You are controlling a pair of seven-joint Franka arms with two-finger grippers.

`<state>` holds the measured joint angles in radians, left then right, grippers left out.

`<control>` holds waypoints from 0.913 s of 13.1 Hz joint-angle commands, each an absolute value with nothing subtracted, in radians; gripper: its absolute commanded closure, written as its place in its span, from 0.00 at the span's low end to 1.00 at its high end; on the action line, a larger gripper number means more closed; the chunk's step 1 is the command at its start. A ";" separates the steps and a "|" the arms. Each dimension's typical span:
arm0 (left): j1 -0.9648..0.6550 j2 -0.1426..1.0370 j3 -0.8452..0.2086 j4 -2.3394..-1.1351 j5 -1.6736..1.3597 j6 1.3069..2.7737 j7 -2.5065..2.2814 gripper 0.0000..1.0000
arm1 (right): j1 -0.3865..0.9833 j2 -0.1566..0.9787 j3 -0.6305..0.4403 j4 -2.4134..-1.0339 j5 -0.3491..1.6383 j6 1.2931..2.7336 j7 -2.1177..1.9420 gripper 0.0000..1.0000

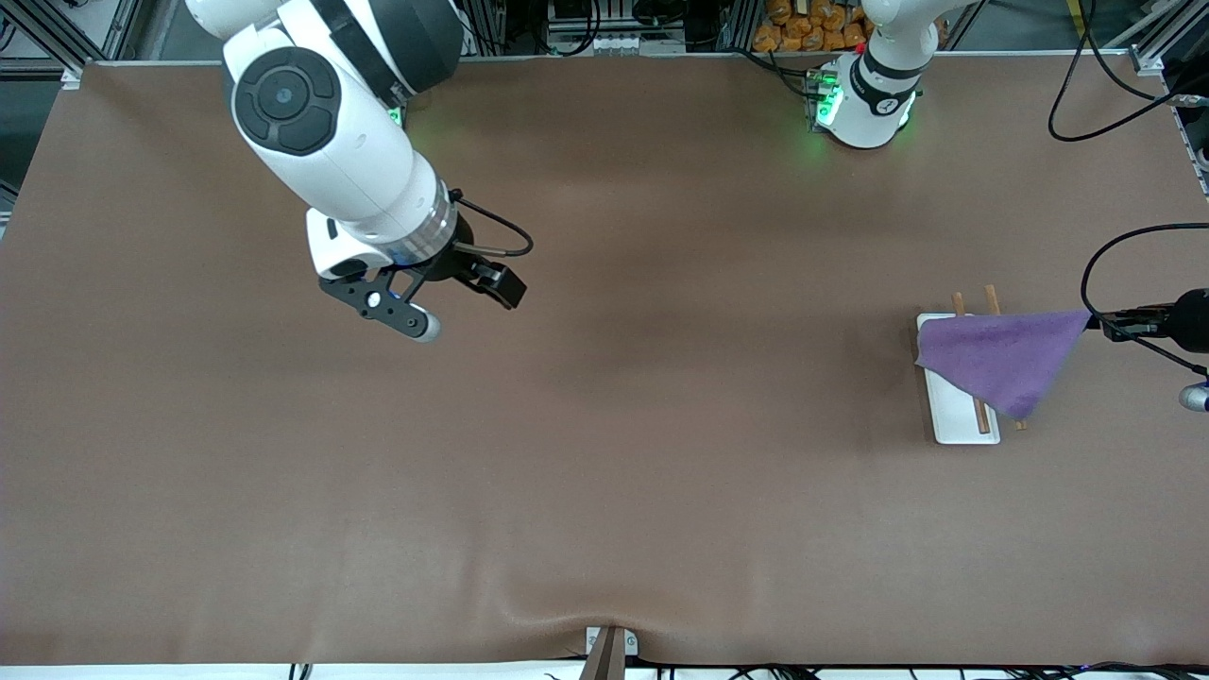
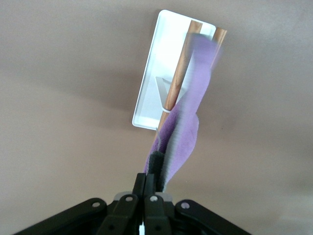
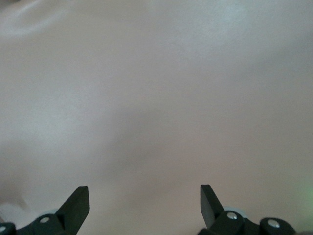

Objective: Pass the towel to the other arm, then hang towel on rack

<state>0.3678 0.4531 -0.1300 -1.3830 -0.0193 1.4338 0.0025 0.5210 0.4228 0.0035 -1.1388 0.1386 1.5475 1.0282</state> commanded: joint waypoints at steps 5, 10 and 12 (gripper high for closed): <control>0.394 0.471 -0.138 -1.385 0.002 1.456 0.046 1.00 | 0.476 0.330 0.017 -1.250 0.055 1.519 0.940 0.00; 0.413 0.488 -0.138 -1.385 0.003 1.460 0.055 1.00 | 0.404 0.313 0.018 -1.252 0.005 1.450 0.675 0.00; 0.431 0.494 -0.138 -1.385 0.003 1.466 0.071 1.00 | 0.384 0.308 0.018 -1.252 0.005 1.442 0.643 0.00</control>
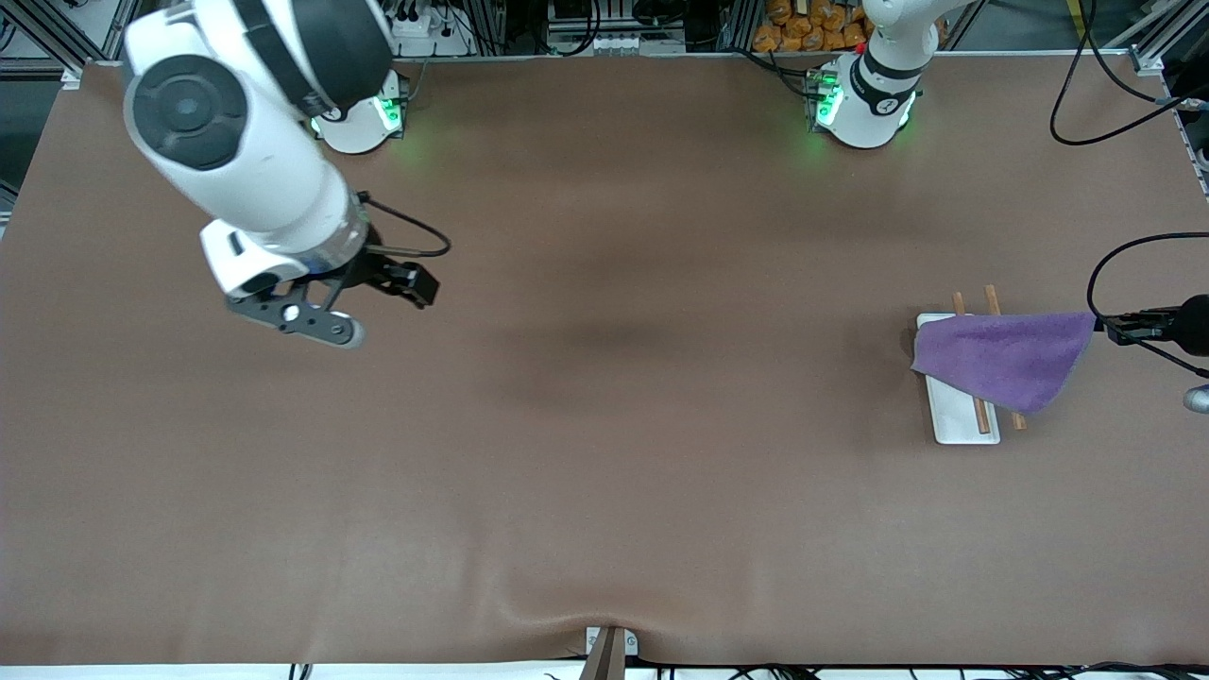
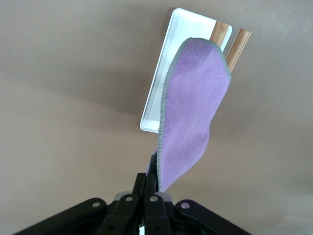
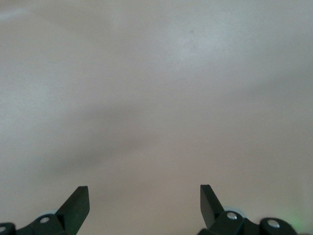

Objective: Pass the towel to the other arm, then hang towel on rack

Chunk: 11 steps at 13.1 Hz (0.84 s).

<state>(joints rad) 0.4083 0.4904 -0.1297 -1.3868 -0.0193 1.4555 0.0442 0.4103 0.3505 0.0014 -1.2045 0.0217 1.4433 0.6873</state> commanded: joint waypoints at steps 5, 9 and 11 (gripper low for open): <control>0.443 0.506 -0.137 -1.385 0.003 1.485 0.109 1.00 | 0.342 0.275 0.018 -1.298 0.003 1.450 0.506 0.00; 0.477 0.528 -0.137 -1.385 0.012 1.515 0.172 1.00 | 0.276 0.239 0.018 -1.347 0.005 1.471 0.376 0.00; 0.482 0.532 -0.137 -1.384 0.018 1.520 0.183 1.00 | 0.238 0.239 0.018 -1.347 0.005 1.476 0.326 0.00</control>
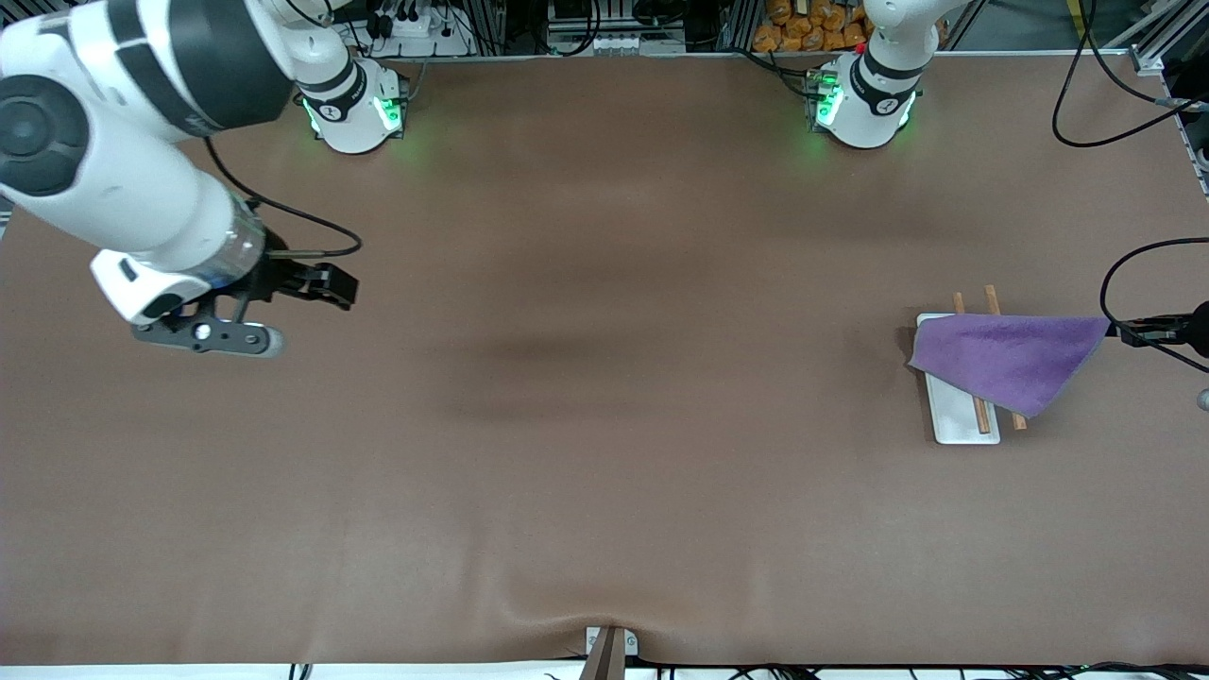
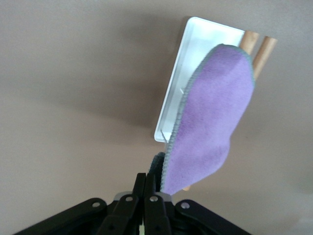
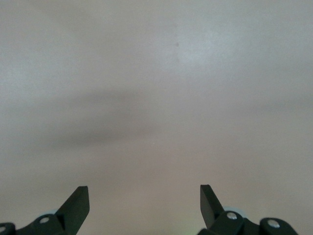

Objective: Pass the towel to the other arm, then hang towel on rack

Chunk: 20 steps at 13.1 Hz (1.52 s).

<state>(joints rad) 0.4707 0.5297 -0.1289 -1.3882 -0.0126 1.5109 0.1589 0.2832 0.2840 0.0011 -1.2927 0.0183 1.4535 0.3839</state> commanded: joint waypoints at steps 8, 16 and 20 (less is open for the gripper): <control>0.506 0.581 -0.138 -1.384 0.040 1.569 0.225 0.89 | 0.066 0.043 0.020 -1.715 0.020 1.710 0.066 0.00; 0.543 0.523 -0.170 -1.381 0.035 1.603 0.361 0.00 | -0.075 0.028 0.020 -1.746 0.023 1.720 -0.052 0.00; 0.540 0.375 -0.247 -1.381 0.048 1.603 0.351 0.00 | -0.100 0.032 0.020 -1.702 0.089 1.715 -0.083 0.00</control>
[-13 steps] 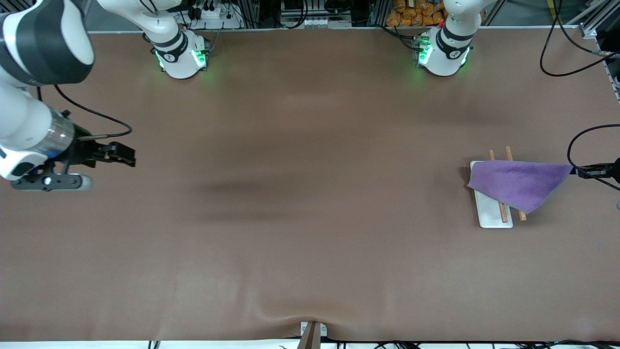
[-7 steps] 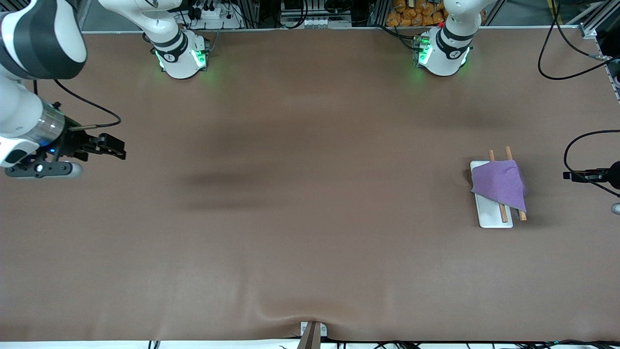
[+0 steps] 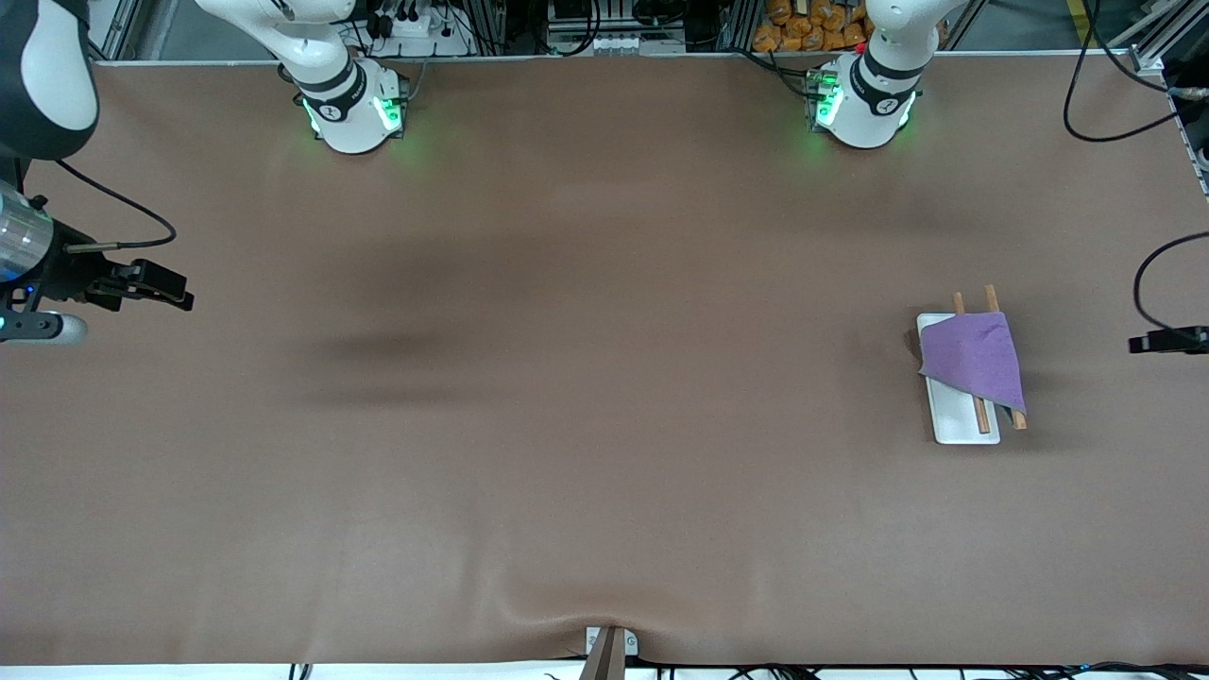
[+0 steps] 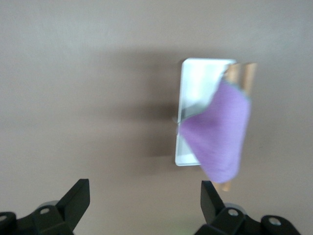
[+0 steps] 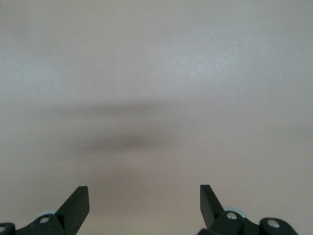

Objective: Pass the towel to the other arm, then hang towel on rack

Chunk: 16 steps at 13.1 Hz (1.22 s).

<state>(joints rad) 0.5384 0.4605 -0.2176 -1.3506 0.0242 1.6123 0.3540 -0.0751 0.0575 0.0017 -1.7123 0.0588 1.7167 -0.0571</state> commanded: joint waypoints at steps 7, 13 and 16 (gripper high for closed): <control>0.542 0.230 -0.388 -1.382 0.041 1.556 0.121 0.00 | -0.092 0.098 0.021 -1.530 0.066 1.655 -0.124 0.00; 0.543 0.178 -0.463 -1.385 0.048 1.503 0.078 0.00 | -0.101 0.095 0.021 -1.459 0.074 1.586 -0.135 0.00; 0.542 0.160 -0.479 -1.387 0.049 1.500 0.080 0.00 | -0.057 0.068 0.028 -1.471 0.071 1.551 0.008 0.00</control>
<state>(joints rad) 0.5333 0.1960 -0.4675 -1.3635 0.0243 1.5068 0.0915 -0.0779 0.0696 0.0164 -1.4942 0.0656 1.5796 -0.0912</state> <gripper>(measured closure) 0.000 0.000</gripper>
